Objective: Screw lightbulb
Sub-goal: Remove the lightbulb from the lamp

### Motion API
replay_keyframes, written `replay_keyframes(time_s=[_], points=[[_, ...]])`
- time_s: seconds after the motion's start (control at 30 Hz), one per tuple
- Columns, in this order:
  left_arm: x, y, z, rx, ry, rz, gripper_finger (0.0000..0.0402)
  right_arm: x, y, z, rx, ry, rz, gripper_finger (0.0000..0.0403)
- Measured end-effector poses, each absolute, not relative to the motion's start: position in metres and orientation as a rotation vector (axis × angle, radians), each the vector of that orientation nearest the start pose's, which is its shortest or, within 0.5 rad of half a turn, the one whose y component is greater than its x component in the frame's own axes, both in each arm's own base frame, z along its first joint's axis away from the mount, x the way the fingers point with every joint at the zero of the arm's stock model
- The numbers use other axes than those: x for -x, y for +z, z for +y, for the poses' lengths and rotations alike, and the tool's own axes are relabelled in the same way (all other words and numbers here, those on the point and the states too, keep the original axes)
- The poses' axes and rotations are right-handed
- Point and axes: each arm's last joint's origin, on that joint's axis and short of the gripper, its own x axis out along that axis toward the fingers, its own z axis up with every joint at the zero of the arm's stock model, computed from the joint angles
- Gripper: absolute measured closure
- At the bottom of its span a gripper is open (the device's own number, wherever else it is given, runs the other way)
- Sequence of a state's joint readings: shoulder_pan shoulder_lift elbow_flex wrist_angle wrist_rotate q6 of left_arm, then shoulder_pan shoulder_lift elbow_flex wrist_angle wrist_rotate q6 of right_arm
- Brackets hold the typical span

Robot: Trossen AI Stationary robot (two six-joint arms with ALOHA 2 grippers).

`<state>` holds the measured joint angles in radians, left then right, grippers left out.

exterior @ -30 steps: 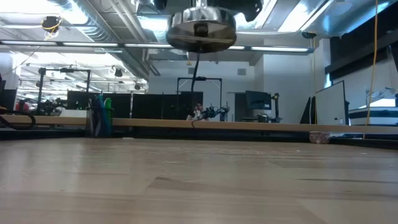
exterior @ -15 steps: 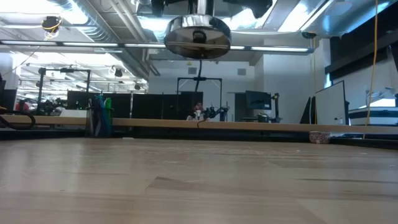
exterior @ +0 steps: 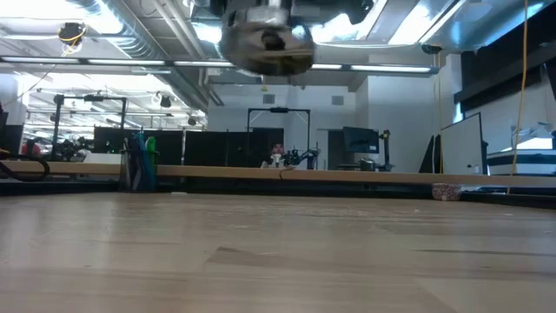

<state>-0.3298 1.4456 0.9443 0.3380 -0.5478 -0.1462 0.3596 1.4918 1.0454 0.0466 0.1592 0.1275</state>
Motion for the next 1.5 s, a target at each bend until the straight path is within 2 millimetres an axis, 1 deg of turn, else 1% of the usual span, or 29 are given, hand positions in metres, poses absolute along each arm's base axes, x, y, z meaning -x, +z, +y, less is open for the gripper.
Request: replay_keyframes(time_s=[0.13, 0.2, 0.3, 0.4, 0.47, 0.57, 0.67, 0.73, 0.83, 0.93, 1.03, 1.17, 1.37, 1.43, 1.5], points=[[-0.309, 0.284, -0.084, 0.073, 0.343, 0.134, 0.0260, -0.312, 0.278, 0.131, -0.044, 0.302, 0.380, 0.0072], [-0.310, 0.284, -0.082, 0.085, 0.357, 0.131, 0.0260, -0.311, 0.278, 0.135, -0.038, 0.322, 0.380, 0.0072], [-0.309, 0.284, -0.085, 0.088, 0.320, 0.130, 0.0260, -0.305, 0.277, 0.129, -0.002, 0.238, 0.433, 0.0072], [-0.310, 0.288, -0.091, 0.069, 0.207, 0.112, 0.0260, -0.303, 0.280, 0.117, 0.033, 0.099, 0.446, 0.0072], [-0.310, 0.293, -0.095, 0.060, 0.128, 0.065, 0.0260, -0.305, 0.277, 0.110, 0.041, 0.045, 0.461, 0.0072], [-0.310, 0.296, -0.099, 0.047, 0.093, 0.038, 0.0260, -0.314, 0.273, 0.106, 0.010, 0.054, 0.448, 0.0072], [-0.310, 0.294, -0.098, 0.052, 0.085, 0.058, 0.0260, -0.321, 0.272, 0.109, -0.011, 0.089, 0.393, 0.0072], [-0.310, 0.292, -0.097, 0.062, 0.091, 0.076, 0.0260, -0.323, 0.271, 0.110, -0.008, 0.092, 0.389, 0.0072], [-0.310, 0.290, -0.094, 0.067, 0.128, 0.094, 0.0260, -0.323, 0.269, 0.110, -0.016, 0.086, 0.397, 0.0072], [-0.310, 0.289, -0.092, 0.076, 0.199, 0.099, 0.0260, -0.320, 0.269, 0.116, -0.029, 0.089, 0.400, 0.0072], [-0.309, 0.287, -0.089, 0.059, 0.297, 0.114, 0.0261, -0.319, 0.267, 0.130, -0.034, 0.149, 0.397, 0.0072], [-0.309, 0.283, -0.082, 0.080, 0.387, 0.134, 0.0261, -0.320, 0.253, 0.145, -0.008, 0.214, 0.431, 0.0072], [-0.307, 0.277, -0.084, 0.061, 0.370, 0.187, 0.0261, -0.315, 0.242, 0.142, 0.047, 0.129, 0.540, 0.0072], [-0.307, 0.270, -0.085, 0.052, 0.368, 0.204, 0.0261, -0.315, 0.240, 0.142, 0.039, 0.123, 0.556, 0.0072], [-0.309, 0.257, -0.084, 0.072, 0.372, 0.191, 0.0261, -0.314, 0.238, 0.143, 0.035, 0.121, 0.571, 0.0072]])
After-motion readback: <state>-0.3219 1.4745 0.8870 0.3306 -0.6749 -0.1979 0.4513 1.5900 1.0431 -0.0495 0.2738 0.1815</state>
